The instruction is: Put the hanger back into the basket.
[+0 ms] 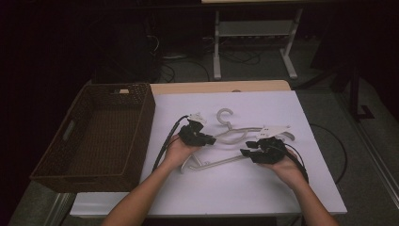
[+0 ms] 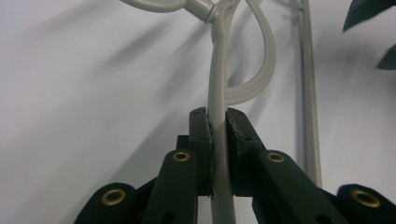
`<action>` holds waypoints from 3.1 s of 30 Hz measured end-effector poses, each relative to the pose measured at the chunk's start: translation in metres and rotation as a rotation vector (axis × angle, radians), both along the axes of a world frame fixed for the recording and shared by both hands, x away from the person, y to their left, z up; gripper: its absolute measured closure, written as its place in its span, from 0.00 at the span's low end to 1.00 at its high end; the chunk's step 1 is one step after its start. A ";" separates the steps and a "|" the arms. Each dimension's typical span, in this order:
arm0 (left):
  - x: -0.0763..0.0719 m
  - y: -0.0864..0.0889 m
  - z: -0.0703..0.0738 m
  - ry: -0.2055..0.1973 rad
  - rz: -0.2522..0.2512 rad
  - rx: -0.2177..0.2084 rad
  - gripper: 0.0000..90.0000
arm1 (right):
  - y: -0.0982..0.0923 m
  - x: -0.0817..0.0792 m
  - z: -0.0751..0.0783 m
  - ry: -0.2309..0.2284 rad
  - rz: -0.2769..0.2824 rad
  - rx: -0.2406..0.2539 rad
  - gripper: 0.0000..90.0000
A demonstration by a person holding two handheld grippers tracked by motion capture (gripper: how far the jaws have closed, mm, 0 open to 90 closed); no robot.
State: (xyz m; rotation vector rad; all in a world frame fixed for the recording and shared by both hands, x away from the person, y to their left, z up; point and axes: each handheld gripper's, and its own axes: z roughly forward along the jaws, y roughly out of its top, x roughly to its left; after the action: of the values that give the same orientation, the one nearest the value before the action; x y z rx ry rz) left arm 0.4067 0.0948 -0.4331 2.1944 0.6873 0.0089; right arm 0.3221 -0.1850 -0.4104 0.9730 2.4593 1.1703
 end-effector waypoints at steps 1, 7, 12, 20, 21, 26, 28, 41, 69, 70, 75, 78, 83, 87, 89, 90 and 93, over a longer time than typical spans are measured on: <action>-0.001 0.000 0.002 -0.001 0.008 -0.013 0.92 | -0.001 -0.001 0.003 -0.017 0.000 0.012 0.56; -0.006 0.007 0.015 -0.011 0.022 -0.008 0.92 | -0.007 -0.006 0.018 -0.090 -0.042 0.099 0.30; -0.010 0.014 0.028 -0.015 0.054 -0.008 0.92 | -0.019 -0.015 0.036 -0.172 -0.075 0.193 0.19; -0.019 0.031 0.056 -0.019 0.121 -0.012 0.92 | -0.033 -0.024 0.049 -0.202 -0.098 0.254 0.15; -0.020 0.033 0.060 -0.022 0.126 -0.010 0.92 | -0.034 -0.025 0.051 -0.203 -0.101 0.261 0.15; -0.024 0.044 0.082 -0.039 0.146 0.019 0.92 | -0.039 -0.029 0.056 -0.223 -0.114 0.297 0.13; -0.025 0.050 0.091 -0.044 0.161 0.016 0.92 | -0.040 -0.030 0.060 -0.235 -0.111 0.306 0.13; -0.031 0.099 0.130 -0.060 0.217 0.019 0.92 | -0.043 -0.031 0.066 -0.255 -0.115 0.324 0.12; -0.050 0.224 0.175 -0.128 0.389 0.008 0.92 | -0.044 -0.027 0.062 -0.243 -0.124 0.305 0.12; -0.051 0.231 0.176 -0.133 0.398 0.010 0.92 | -0.044 -0.027 0.062 -0.242 -0.124 0.303 0.12; -0.057 0.259 0.181 -0.152 0.439 0.014 0.92 | -0.044 -0.026 0.061 -0.244 -0.122 0.296 0.12; -0.059 0.278 0.182 -0.161 0.471 0.027 0.92 | -0.043 -0.026 0.060 -0.239 -0.128 0.298 0.12; -0.063 0.306 0.179 -0.163 0.528 0.037 0.92 | -0.044 -0.026 0.060 -0.238 -0.134 0.296 0.12; -0.063 0.328 0.173 -0.162 0.566 0.048 0.92 | -0.044 -0.025 0.059 -0.241 -0.134 0.293 0.12; -0.063 0.336 0.170 -0.163 0.578 0.054 0.92 | -0.044 -0.025 0.059 -0.238 -0.136 0.293 0.12; -0.062 0.341 0.169 -0.161 0.584 0.062 0.92 | -0.044 -0.025 0.059 -0.236 -0.138 0.293 0.12; -0.061 0.353 0.164 -0.160 0.605 0.087 0.92 | -0.045 -0.025 0.058 -0.233 -0.138 0.290 0.12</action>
State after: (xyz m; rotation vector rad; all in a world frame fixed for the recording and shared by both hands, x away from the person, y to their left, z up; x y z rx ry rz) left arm 0.3453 0.4482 -0.2688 1.9581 1.2456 0.5259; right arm 0.2973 -0.2297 -0.3522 0.9976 2.0478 1.5247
